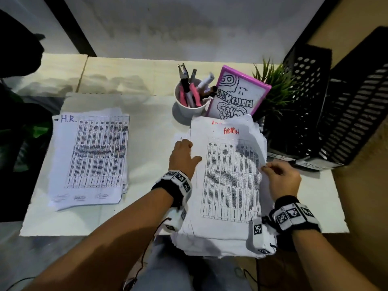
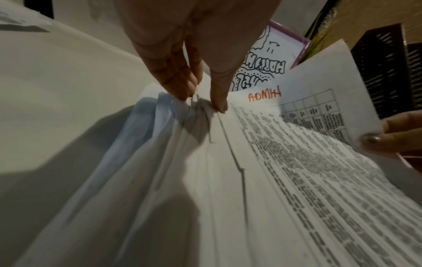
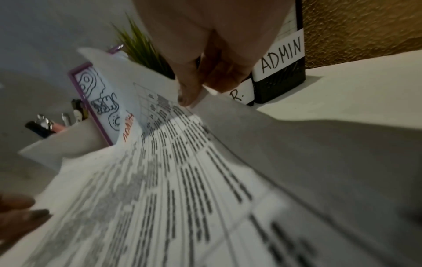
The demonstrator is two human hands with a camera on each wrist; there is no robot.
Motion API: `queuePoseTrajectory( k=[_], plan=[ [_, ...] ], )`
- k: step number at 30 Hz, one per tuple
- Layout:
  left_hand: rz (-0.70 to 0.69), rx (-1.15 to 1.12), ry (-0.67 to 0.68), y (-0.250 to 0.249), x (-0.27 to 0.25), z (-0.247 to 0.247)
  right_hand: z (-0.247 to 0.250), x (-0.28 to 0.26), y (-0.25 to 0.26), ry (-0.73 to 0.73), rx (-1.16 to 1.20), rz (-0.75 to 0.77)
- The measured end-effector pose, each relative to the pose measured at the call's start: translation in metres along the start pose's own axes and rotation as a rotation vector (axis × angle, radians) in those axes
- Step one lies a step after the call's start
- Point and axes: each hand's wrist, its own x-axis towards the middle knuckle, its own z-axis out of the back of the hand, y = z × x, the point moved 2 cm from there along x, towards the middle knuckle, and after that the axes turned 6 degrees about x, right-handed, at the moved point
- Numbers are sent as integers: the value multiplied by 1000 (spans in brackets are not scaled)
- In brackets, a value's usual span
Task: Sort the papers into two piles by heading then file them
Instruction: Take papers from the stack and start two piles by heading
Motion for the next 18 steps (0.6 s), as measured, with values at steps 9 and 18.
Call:
queuePoseTrajectory(
  k=[9,18],
  plan=[
    [-76,-73,-134,-11,8,9,6,-3,10,108,379,-311],
    [114,-71,-136,-26,18,11,14,-15,12,139,487,-507]
  ],
)
